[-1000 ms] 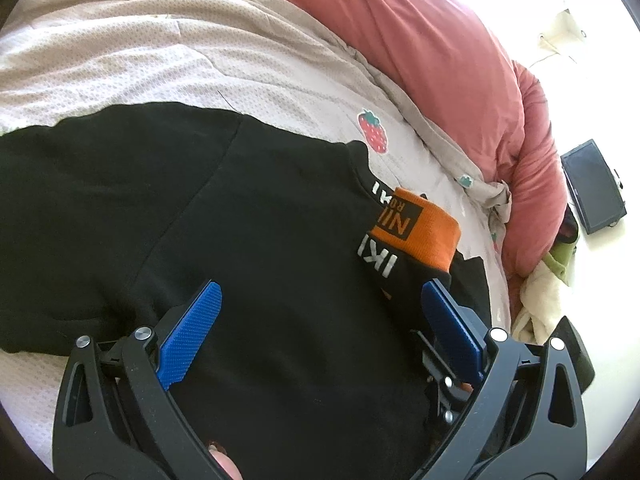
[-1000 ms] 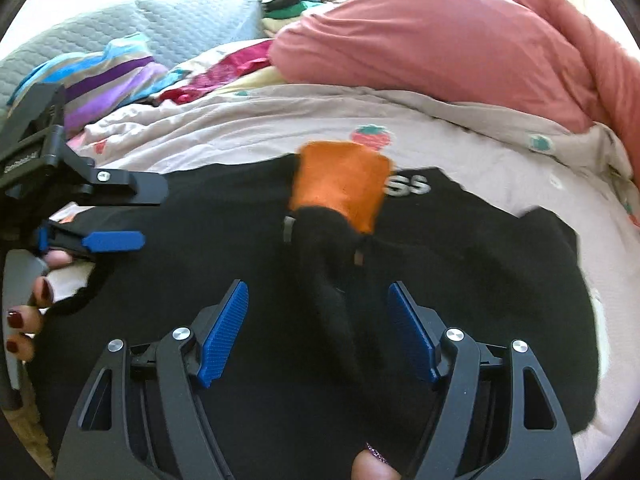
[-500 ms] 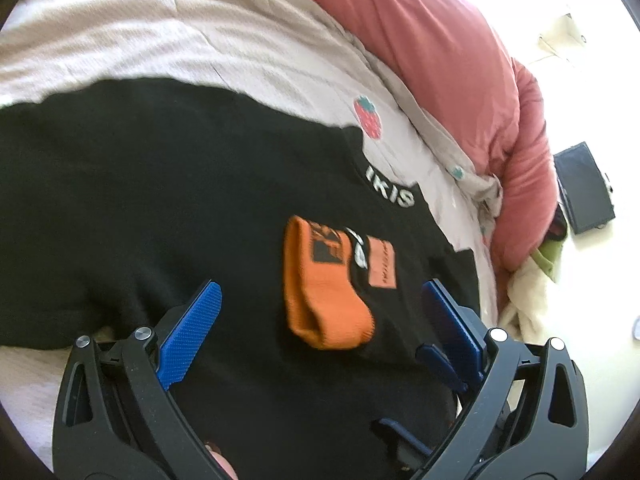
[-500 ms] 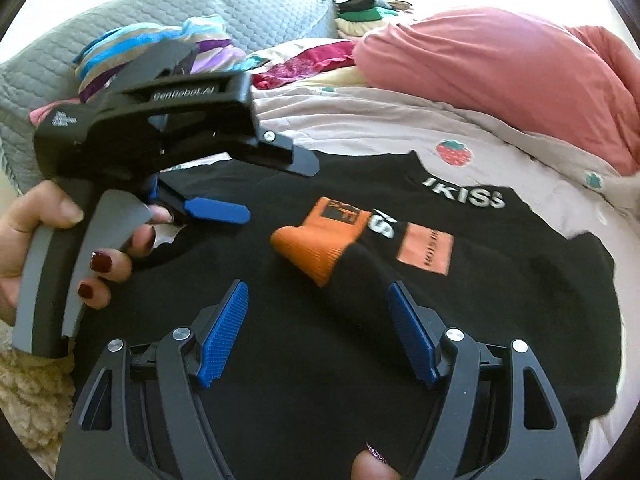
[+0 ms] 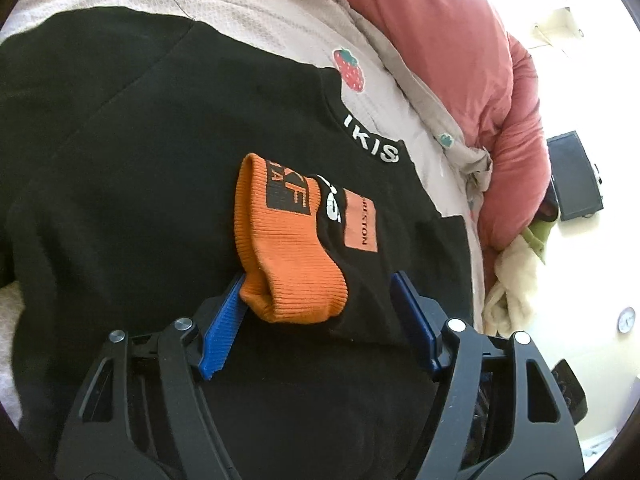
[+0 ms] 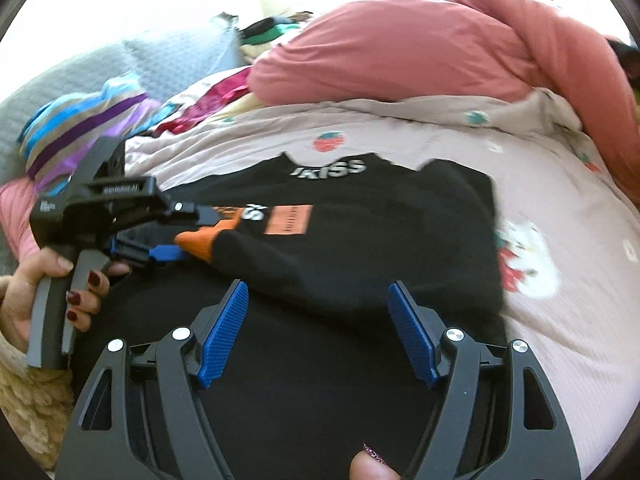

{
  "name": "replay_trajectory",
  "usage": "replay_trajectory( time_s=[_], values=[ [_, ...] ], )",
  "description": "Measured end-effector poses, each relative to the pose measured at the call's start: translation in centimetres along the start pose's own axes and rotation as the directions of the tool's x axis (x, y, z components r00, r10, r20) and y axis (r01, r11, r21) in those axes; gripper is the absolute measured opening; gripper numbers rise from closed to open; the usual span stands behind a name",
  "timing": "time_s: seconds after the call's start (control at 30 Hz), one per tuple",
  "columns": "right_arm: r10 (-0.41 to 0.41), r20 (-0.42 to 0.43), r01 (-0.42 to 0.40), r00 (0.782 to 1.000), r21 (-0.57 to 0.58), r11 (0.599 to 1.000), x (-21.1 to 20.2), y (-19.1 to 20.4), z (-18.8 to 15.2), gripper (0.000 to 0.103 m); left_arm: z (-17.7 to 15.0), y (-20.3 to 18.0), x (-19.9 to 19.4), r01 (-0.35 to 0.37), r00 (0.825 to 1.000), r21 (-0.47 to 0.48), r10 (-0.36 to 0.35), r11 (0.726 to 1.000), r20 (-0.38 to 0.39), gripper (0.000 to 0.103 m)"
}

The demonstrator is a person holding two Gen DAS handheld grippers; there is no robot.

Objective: Fold small clothes
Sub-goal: 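Grasp the sock cuff with the left tool, fold it flat, release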

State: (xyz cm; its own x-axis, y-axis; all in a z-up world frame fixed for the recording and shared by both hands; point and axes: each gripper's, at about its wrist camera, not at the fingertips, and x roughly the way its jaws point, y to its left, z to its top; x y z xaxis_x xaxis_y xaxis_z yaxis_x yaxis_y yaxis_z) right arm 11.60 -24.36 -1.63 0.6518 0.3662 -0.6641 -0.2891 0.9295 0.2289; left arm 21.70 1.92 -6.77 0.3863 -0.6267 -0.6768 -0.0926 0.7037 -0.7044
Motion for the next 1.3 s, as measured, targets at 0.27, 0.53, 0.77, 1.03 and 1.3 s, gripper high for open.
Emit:
replay_trajectory(
  time_s=[0.27, 0.53, 0.77, 1.03, 1.3],
  values=[
    [-0.041, -0.010, 0.042, 0.999, 0.068, 0.997, -0.8, -2.2, -1.0, 0.071, 0.2, -1.0, -0.5, -0.013, 0.996, 0.089, 0.005, 0.996, 0.094, 0.006],
    [-0.069, -0.017, 0.070, 0.997, 0.083, 0.994, -0.8, -2.7, -1.1, 0.071, 0.5, -4.0, -5.5, -0.079, 0.972, 0.227, 0.024, 0.971, 0.235, 0.006],
    [-0.123, -0.028, 0.125, 0.992, 0.076, 0.989, -0.5, -2.6, -0.8, 0.071, 1.0, -3.7, -6.6, -0.165, 0.959, 0.238, 0.098, 0.957, 0.267, 0.006],
    [-0.227, -0.036, 0.229, 0.973, 0.081, 0.970, 0.0, -3.0, 0.4, 0.071, 1.6, -2.0, -6.3, -0.235, 0.951, 0.209, 0.180, 0.949, 0.252, 0.011],
    [-0.265, -0.021, 0.266, 0.964, 0.043, 0.963, 1.5, -2.0, 2.8, 0.071, 1.9, -2.4, -7.9, -0.291, 0.924, 0.227, 0.212, 0.929, 0.317, 0.020]
  ],
)
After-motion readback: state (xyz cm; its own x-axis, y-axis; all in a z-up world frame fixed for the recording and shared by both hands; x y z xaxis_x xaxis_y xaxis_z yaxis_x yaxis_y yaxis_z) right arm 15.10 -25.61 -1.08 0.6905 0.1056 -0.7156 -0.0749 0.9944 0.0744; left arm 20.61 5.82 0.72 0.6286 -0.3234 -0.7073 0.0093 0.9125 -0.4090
